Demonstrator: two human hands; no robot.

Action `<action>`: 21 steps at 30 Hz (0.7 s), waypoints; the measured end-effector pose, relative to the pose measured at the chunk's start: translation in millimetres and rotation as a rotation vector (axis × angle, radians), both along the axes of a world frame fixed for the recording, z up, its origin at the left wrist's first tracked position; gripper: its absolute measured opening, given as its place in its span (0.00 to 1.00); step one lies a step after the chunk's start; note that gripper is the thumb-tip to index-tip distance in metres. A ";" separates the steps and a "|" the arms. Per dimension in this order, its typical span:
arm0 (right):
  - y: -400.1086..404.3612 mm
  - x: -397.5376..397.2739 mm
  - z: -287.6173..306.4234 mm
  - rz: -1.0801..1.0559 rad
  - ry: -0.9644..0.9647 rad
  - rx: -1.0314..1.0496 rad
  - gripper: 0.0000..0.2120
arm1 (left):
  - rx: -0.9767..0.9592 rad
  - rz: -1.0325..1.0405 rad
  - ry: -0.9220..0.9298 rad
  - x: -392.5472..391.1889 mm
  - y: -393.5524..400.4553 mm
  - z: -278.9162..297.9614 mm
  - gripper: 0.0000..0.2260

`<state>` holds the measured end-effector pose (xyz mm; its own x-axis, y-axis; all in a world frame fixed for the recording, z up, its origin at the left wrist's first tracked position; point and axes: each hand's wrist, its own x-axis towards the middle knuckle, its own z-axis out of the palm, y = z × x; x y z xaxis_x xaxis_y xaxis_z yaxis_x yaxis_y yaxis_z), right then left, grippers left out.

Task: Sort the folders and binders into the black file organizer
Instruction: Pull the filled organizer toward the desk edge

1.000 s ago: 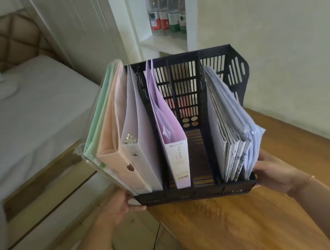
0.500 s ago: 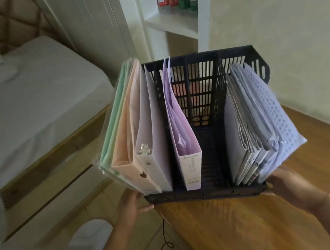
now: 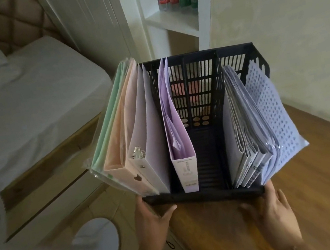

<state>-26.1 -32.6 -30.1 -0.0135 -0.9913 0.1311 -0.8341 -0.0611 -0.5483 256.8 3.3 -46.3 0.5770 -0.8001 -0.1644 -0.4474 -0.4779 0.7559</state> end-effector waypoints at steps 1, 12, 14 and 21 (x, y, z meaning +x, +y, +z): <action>-0.7 0.0 -1.4 -0.006 0.022 -0.012 0.47 | -0.024 0.022 0.015 -2.9 -3.1 0.9 0.46; -18.0 8.6 2.2 -0.137 -0.166 0.020 0.34 | -0.039 -0.079 0.108 6.8 -57.6 4.7 0.42; -21.0 12.8 1.6 -0.192 -0.143 0.027 0.32 | -0.022 -0.110 0.113 11.8 -71.1 4.7 0.42; -28.7 38.2 -0.2 -0.451 -0.224 0.119 0.28 | 0.039 -0.276 0.106 35.3 -116.8 -0.5 0.40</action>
<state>12.1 -61.2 -30.3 -0.4579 -0.8882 -0.0377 -0.6241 0.3514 -0.6979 292.1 -113.6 -46.8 0.3165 -0.9162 -0.2457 -0.4838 -0.3787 0.7890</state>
